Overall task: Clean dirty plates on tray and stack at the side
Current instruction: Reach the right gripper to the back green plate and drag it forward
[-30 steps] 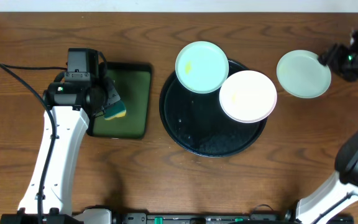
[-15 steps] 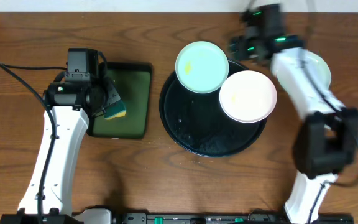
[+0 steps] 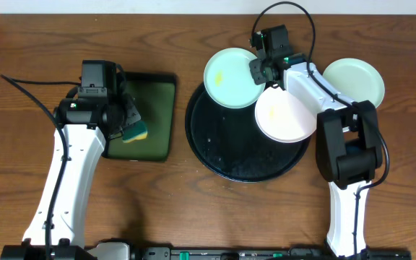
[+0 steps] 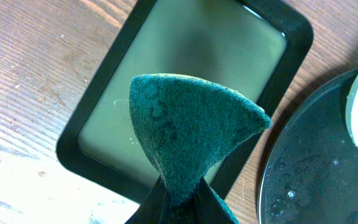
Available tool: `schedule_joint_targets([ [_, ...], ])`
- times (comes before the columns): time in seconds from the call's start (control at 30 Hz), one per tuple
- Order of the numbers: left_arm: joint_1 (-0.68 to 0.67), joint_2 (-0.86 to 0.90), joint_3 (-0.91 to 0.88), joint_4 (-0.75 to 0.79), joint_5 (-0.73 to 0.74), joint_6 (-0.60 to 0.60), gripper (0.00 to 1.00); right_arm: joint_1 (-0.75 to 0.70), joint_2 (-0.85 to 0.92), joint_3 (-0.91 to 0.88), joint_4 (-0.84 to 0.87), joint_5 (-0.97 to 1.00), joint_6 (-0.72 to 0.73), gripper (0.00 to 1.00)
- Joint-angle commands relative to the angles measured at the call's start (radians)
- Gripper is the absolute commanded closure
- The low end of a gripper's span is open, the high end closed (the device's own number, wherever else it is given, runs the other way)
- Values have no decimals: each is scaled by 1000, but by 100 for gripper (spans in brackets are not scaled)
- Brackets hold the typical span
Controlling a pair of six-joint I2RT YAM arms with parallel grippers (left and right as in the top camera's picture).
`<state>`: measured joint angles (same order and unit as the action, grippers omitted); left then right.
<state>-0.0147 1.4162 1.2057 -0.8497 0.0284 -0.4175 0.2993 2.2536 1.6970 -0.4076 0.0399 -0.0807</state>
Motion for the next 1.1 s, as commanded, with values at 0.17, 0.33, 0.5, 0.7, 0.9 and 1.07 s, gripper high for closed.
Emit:
schedule_joint_targets([
  [0.17,5,2,-6,14,6,14,92,10,8,0,-17,7,-11,84],
  [0.33,5,2,-6,17,6,14,92,10,28,0,-27,-56,-9,80],
  [0.5,5,2,-6,13,6,14,92,10,36,0,-25,-57,32,99],
  [0.7,5,2,-6,14,6,14,92,15,-18,14,-71,-69,52,99],
  [0.9,5,2,-6,14,6,14,92,20,-183,19,-183,-165,158,99],
  [1.07,5,2,-6,18,6,14,92,47,-292,18,-251,-195,188,99],
])
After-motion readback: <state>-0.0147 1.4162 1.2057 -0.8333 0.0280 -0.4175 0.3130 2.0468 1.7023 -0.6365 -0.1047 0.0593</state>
